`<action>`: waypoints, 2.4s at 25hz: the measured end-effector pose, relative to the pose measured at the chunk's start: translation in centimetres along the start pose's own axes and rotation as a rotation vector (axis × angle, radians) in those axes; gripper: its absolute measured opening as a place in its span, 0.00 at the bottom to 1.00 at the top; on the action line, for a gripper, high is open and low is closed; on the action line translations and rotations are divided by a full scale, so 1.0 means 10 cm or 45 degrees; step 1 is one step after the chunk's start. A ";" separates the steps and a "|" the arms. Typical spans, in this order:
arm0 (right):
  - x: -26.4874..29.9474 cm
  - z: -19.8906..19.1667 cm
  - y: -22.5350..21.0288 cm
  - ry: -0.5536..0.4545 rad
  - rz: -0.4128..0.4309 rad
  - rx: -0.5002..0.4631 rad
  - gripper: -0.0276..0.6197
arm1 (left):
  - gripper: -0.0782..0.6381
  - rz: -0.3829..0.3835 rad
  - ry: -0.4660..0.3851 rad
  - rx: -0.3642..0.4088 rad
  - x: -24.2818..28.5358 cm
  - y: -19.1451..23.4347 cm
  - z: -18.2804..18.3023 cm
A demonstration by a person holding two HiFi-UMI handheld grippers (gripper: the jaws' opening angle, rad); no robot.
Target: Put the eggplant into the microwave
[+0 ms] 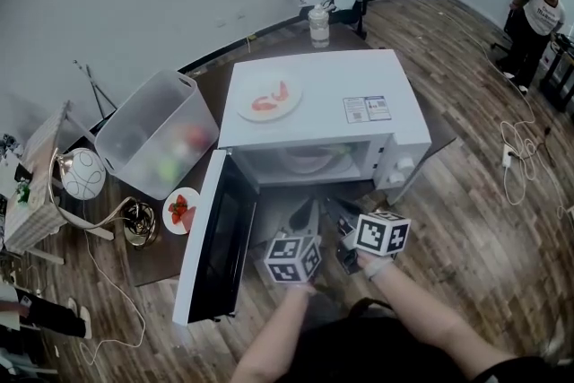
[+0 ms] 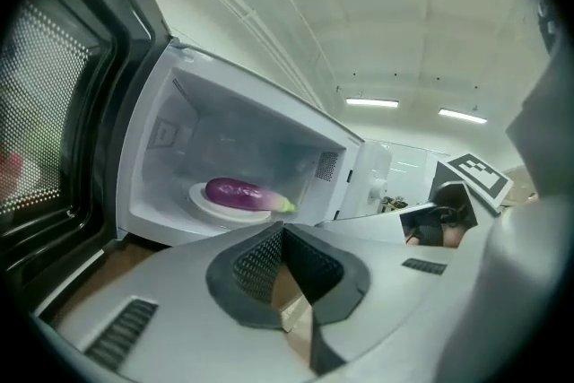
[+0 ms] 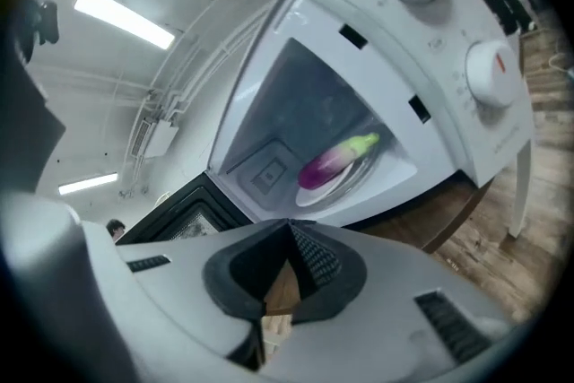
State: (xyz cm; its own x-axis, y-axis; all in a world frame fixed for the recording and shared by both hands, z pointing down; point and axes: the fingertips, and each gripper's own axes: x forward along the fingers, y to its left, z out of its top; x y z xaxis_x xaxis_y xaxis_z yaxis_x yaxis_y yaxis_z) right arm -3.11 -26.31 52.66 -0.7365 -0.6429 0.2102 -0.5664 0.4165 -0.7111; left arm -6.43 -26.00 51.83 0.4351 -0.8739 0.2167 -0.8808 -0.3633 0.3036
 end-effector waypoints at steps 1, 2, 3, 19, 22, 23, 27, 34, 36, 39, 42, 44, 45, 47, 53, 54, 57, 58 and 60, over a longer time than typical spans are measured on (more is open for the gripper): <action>-0.05 -0.02 0.02 -0.003 -0.004 -0.037 0.04 | 0.11 -0.002 -0.007 0.004 -0.03 -0.05 0.00; -0.10 -0.03 0.05 -0.007 -0.004 -0.072 0.04 | 0.11 -0.003 -0.011 0.007 -0.06 -0.11 -0.01; -0.15 -0.04 0.08 -0.013 -0.001 -0.105 0.04 | 0.11 -0.005 -0.015 0.009 -0.09 -0.16 -0.02; -0.97 -0.32 0.52 -0.017 0.028 -0.491 0.04 | 0.11 0.113 -0.113 0.028 -0.89 -0.62 -0.12; -1.10 -0.39 0.55 -0.017 0.031 -0.488 0.04 | 0.11 0.129 -0.123 0.021 -1.02 -0.69 -0.15; -1.14 -0.42 0.57 -0.018 0.033 -0.492 0.04 | 0.11 0.133 -0.124 0.020 -1.07 -0.72 -0.16; -1.25 -0.52 0.65 -0.014 0.050 -0.504 0.04 | 0.11 0.147 -0.127 0.021 -1.21 -0.79 -0.22; -1.42 -0.66 0.79 -0.008 0.080 -0.506 0.04 | 0.11 0.166 -0.137 0.044 -1.45 -0.94 -0.25; -1.47 -0.70 0.82 -0.007 0.084 -0.513 0.04 | 0.11 0.171 -0.142 0.048 -1.51 -0.99 -0.27; -1.55 -0.75 0.87 -0.004 0.092 -0.517 0.04 | 0.11 0.179 -0.145 0.052 -1.59 -1.04 -0.30; -1.62 -0.79 0.89 -0.009 0.101 -0.506 0.04 | 0.11 0.179 -0.142 0.058 -1.65 -1.11 -0.34; -1.66 -0.82 0.91 -0.009 0.107 -0.505 0.04 | 0.11 0.181 -0.139 0.063 -1.68 -1.15 -0.36; -1.67 -0.83 0.93 -0.009 0.110 -0.507 0.04 | 0.11 0.183 -0.136 0.066 -1.69 -1.17 -0.37; -1.70 -0.86 0.95 -0.006 0.115 -0.517 0.04 | 0.11 0.187 -0.130 0.072 -1.72 -1.18 -0.39; -1.71 -0.89 0.97 0.000 0.119 -0.515 0.04 | 0.11 0.195 -0.125 0.086 -1.79 -1.18 -0.42; -1.70 -0.90 0.99 0.000 0.122 -0.516 0.04 | 0.11 0.198 -0.126 0.085 -1.81 -1.17 -0.42; -1.66 -0.92 1.03 0.006 0.133 -0.524 0.04 | 0.11 0.206 -0.124 0.080 -1.84 -1.14 -0.43; -1.65 -0.94 1.04 0.010 0.137 -0.528 0.04 | 0.11 0.208 -0.123 0.076 -1.85 -1.14 -0.44; -1.63 -0.97 1.07 0.018 0.143 -0.536 0.04 | 0.11 0.212 -0.119 0.071 -1.87 -1.12 -0.46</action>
State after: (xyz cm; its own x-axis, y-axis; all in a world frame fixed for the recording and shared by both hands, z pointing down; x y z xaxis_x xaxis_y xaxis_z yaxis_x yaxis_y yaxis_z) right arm -0.73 -5.13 48.15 -0.8056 -0.5709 0.1584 -0.5817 0.7111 -0.3950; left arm -3.86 -4.09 48.63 0.2658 -0.9485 0.1721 -0.9492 -0.2263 0.2186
